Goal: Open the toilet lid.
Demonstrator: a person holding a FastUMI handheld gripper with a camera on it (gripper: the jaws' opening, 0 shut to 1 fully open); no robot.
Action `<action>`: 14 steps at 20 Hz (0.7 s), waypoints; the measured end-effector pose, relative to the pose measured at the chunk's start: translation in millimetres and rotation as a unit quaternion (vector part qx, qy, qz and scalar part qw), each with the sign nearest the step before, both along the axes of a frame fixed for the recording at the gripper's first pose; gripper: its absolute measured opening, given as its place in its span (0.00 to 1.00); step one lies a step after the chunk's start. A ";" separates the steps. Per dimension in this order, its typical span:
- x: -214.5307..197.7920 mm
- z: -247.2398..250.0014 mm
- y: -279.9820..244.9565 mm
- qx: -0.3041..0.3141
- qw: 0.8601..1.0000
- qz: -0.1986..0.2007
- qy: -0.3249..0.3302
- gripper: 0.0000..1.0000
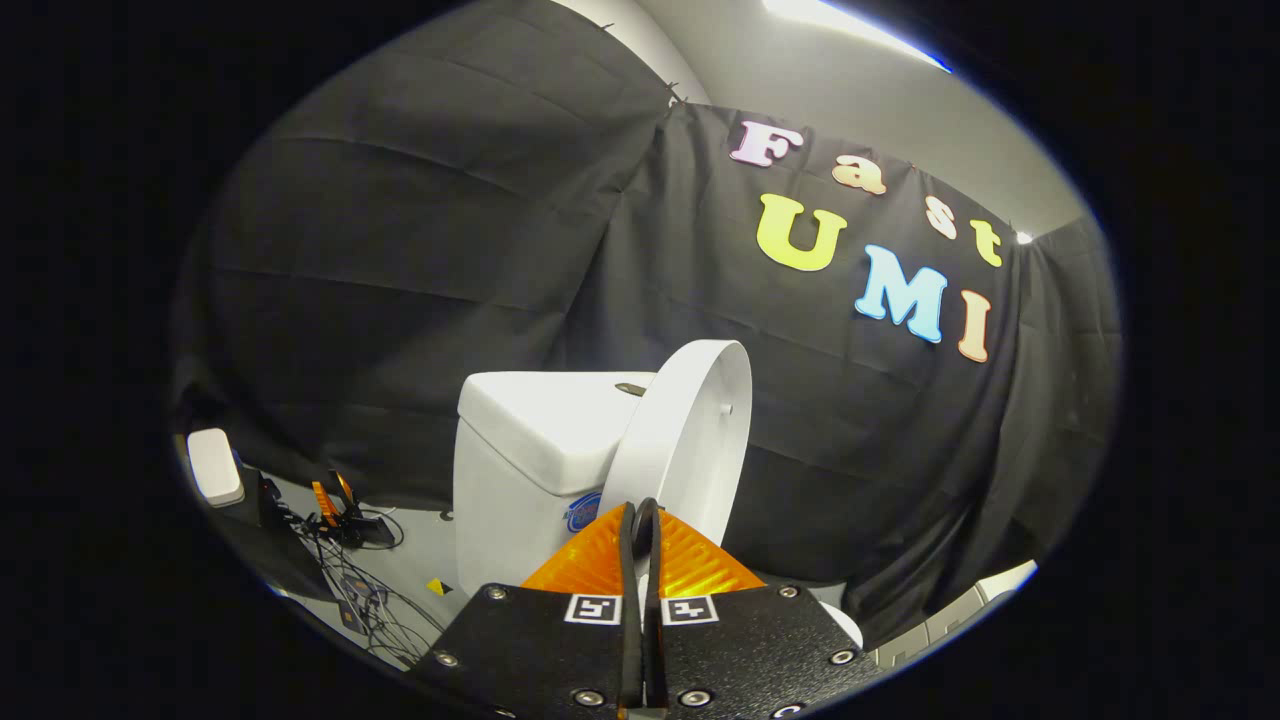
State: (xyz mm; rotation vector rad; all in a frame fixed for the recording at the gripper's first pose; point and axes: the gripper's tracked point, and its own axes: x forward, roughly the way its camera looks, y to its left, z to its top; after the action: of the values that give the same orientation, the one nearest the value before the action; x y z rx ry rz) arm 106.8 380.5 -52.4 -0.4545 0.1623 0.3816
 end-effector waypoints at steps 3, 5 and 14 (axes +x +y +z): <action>1.4 -2.3 0.6 0.020 0.999 0.021 0.013 0.14; -0.4 3.9 -4.0 0.031 0.999 0.025 0.013 0.26; -28.8 63.6 -56.4 0.102 0.995 -0.001 -0.023 0.95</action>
State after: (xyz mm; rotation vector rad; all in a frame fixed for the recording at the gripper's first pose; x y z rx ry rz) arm 78.0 324.2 11.2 -0.2615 0.0778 0.3818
